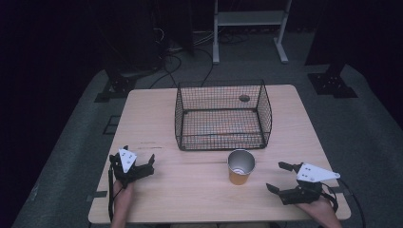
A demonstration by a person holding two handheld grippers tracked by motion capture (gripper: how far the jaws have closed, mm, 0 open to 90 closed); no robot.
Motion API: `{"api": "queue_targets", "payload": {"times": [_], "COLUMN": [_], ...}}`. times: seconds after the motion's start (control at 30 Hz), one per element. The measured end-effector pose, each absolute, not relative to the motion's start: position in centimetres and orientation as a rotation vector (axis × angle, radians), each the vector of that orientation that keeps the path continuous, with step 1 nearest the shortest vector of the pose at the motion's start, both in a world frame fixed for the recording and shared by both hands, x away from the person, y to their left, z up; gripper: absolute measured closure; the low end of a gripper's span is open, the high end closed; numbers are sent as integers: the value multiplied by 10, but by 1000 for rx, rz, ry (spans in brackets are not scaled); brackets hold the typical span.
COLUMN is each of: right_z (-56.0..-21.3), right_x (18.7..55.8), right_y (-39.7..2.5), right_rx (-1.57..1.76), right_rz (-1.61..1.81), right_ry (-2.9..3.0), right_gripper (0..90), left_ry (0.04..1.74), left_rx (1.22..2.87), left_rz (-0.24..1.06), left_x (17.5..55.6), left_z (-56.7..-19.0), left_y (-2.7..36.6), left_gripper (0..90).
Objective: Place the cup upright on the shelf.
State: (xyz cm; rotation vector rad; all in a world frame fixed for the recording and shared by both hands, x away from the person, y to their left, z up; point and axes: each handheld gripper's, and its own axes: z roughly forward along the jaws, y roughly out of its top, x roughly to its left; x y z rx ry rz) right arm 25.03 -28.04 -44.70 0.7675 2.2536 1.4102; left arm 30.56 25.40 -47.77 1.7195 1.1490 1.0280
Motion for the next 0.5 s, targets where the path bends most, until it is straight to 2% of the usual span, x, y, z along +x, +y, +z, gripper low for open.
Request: {"api": "queue_targets", "payload": {"times": [0.5], "right_z": [-448], "right_x": [256], "right_y": [-258], "right_rx": [755], "right_rz": [1382], "right_ry": [2300], "right_gripper": [88], "left_ry": [1147], "left_rx": [1721], "left_rz": [1028], "left_x": [306], "left_z": [-478], "left_y": [254], "left_gripper": [0]}}
